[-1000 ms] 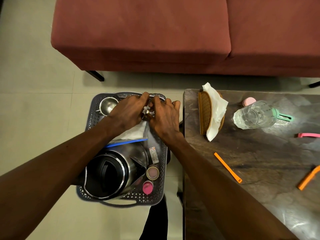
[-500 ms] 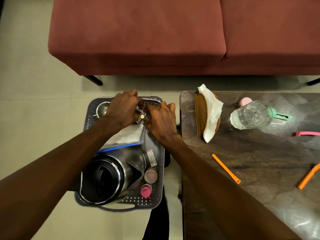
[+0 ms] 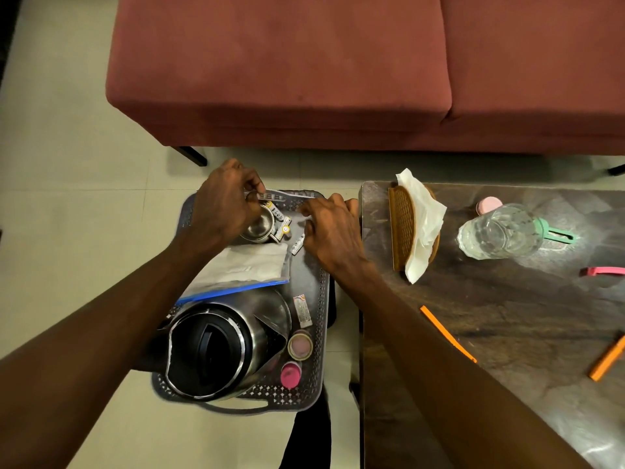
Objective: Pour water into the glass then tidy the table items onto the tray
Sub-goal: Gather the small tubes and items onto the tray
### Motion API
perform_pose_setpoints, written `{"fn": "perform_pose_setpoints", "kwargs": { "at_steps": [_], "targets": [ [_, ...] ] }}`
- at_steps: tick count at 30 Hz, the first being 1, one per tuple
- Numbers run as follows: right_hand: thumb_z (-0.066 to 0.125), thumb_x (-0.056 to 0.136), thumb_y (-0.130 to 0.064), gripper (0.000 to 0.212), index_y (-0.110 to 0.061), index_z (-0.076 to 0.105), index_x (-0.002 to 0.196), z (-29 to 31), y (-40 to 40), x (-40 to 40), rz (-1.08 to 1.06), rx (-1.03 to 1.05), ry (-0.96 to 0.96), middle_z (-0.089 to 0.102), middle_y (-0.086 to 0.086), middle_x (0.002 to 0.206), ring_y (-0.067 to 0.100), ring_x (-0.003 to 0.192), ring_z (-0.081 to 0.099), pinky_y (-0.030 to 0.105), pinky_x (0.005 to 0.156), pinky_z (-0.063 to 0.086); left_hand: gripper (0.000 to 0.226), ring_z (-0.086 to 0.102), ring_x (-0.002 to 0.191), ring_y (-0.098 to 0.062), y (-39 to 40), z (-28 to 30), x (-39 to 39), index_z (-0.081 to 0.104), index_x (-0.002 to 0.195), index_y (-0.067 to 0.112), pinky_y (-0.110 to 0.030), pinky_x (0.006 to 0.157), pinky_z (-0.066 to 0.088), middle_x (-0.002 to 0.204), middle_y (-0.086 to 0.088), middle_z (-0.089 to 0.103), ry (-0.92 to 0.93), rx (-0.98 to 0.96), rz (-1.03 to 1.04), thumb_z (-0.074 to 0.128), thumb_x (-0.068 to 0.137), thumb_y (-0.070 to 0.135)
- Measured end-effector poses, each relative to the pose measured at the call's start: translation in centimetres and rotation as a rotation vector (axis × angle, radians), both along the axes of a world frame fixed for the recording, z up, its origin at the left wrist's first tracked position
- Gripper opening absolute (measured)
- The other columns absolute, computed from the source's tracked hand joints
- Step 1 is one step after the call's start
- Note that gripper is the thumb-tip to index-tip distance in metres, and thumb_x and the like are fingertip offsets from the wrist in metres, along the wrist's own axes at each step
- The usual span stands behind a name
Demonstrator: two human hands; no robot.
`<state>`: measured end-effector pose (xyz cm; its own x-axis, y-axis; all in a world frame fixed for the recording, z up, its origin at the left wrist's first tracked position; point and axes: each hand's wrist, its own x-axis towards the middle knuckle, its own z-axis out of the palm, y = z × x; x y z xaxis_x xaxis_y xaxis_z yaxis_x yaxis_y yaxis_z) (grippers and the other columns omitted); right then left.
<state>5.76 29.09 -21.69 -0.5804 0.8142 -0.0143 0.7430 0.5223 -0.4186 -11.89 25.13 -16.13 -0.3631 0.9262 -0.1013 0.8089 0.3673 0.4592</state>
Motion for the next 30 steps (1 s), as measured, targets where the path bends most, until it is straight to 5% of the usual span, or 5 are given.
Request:
{"fn": "perform_pose_setpoints", "kwargs": {
  "at_steps": [5, 12, 26, 30],
  "targets": [
    [0.068, 0.087, -0.019, 0.019, -0.021, 0.071, 0.106, 0.5, 1.4, -0.9, 0.207, 0.147, -0.044, 0.075, -0.002, 0.101, 0.020, 0.098, 0.053, 0.033, 0.079, 0.021, 0.016, 0.060, 0.086, -0.023, -0.6, 0.0, 0.0, 0.072, 0.085, 0.011, -0.032, 0.072, 0.047, 0.095, -0.009, 0.063, -0.047, 0.043, 0.089, 0.068, 0.075, -0.001],
    [0.051, 0.088, -0.019, 0.023, -0.011, 0.072, 0.084, -0.1, 2.5, -2.1, 0.588, 0.457, -0.253, 0.063, 0.007, 0.100, 0.026, 0.098, 0.056, 0.039, 0.082, 0.030, 0.028, 0.058, 0.094, -0.026, -1.4, 0.1, 0.4, 0.069, 0.106, 0.015, -0.030, 0.071, 0.040, 0.109, -0.010, 0.059, -0.012, -0.122, 0.125, 0.073, 0.078, 0.011],
    [0.066, 0.084, -0.017, 0.006, -0.014, 0.070, 0.079, -0.5, 3.0, -3.4, 0.787, 0.530, -0.458, 0.064, 0.005, 0.085, 0.025, 0.090, 0.054, 0.039, 0.087, 0.041, 0.024, 0.062, 0.093, -0.028, -1.2, -0.6, 0.5, 0.069, 0.112, 0.012, -0.034, 0.075, 0.047, 0.115, -0.011, 0.060, 0.088, -0.129, 0.079, 0.062, 0.090, 0.019],
    [0.067, 0.083, -0.019, 0.008, -0.014, 0.069, 0.077, -0.4, 3.1, -3.5, 0.779, 0.532, -0.471, 0.064, 0.003, 0.081, 0.025, 0.087, 0.055, 0.038, 0.084, 0.041, 0.023, 0.058, 0.078, -0.024, -0.6, -0.9, 0.4, 0.072, 0.106, 0.013, -0.033, 0.070, 0.048, 0.103, -0.011, 0.067, 0.130, -0.151, 0.027, 0.058, 0.090, 0.022]
  ]
}}
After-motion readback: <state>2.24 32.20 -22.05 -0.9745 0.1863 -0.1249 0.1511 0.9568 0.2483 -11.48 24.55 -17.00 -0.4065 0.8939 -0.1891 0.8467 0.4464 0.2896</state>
